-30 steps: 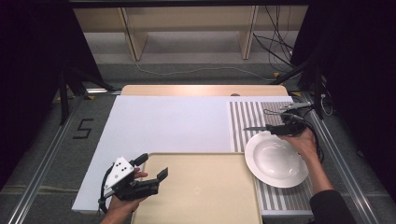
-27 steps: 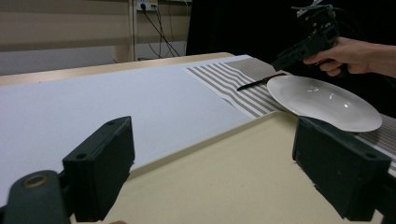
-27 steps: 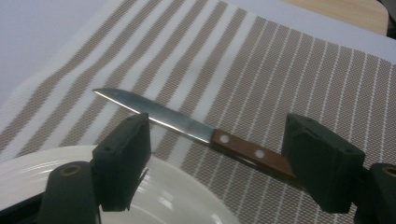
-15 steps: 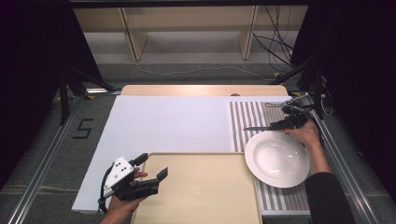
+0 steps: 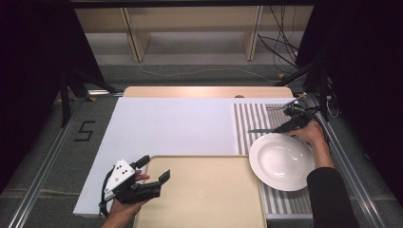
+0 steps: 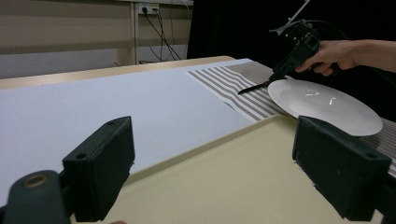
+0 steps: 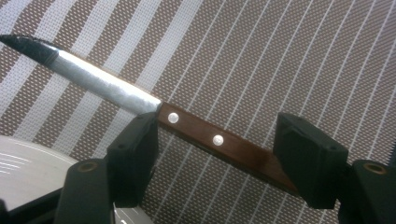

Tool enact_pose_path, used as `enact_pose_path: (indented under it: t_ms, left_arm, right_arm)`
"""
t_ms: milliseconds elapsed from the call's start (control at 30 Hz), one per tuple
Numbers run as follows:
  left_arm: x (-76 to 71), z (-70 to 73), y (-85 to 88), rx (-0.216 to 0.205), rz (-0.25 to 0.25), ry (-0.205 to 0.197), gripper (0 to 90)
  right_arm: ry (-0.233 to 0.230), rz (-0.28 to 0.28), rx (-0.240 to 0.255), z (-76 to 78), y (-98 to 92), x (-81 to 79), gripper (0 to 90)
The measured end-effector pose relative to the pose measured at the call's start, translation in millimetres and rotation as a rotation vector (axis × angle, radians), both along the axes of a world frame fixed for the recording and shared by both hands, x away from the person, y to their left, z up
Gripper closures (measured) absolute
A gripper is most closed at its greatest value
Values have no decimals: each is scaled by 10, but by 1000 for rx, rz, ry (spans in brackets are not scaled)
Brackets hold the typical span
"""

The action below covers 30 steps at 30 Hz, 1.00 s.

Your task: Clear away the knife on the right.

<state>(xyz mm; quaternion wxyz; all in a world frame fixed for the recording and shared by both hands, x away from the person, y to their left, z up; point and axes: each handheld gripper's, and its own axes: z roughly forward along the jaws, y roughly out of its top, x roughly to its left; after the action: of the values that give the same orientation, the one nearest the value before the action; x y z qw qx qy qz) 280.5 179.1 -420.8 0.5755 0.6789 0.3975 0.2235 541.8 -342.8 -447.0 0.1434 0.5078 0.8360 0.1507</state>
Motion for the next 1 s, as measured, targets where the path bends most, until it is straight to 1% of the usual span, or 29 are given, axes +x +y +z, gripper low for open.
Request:
enact_pose_path:
  t_ms: [100, 133, 200, 233, 267, 367, 400, 467, 567, 733, 767, 833, 967, 1000]
  left_arm:
    - [0, 1, 1, 0, 1, 0, 128]
    - [1, 1, 0, 1, 1, -1, 128]
    - [2, 2, 0, 1, 1, 0, 128]
    - [3, 2, 2, 1, 1, 1, 128]
    - [4, 2, 5, 1, 1, 2, 128]
    - [3, 4, 10, -3, 0, 0, 128]
    - [4, 6, 12, -3, 0, -1, 128]
    - [2, 5, 10, -5, 1, 1, 128]
    - [1, 5, 6, -2, 0, 0, 128]
    - [5, 3, 5, 0, -1, 2, 129]
    - [3, 3, 5, -1, -1, 1, 128]
    - [2, 3, 4, -3, -1, 0, 128]
    - [2, 4, 4, -4, -3, 1, 128]
    - [2, 3, 0, -2, -4, 2, 128]
  right_arm:
    - [13, -2, -4, -25, -3, 13, 325]
    - [19, 3, -20, -50, -2, 20, 326]
    - [17, 4, -23, -52, 2, 20, 330]
    - [16, 9, -18, -53, 3, 27, 337]
    - [17, 20, -38, -62, 7, 35, 333]
    - [29, 23, -42, -58, 9, 47, 325]
    - [33, 38, -52, -61, 10, 55, 315]
    - [39, 39, -53, -62, 17, 57, 306]
    - [45, 62, -76, -70, 39, 76, 296]
    - [49, 65, -94, -66, 60, 80, 306]
    - [51, 62, -110, -76, 57, 84, 292]
    - [55, 65, -119, -83, 52, 86, 291]
    - [51, 78, -110, -85, 42, 87, 296]
    - [44, 81, -113, -87, 53, 81, 301]
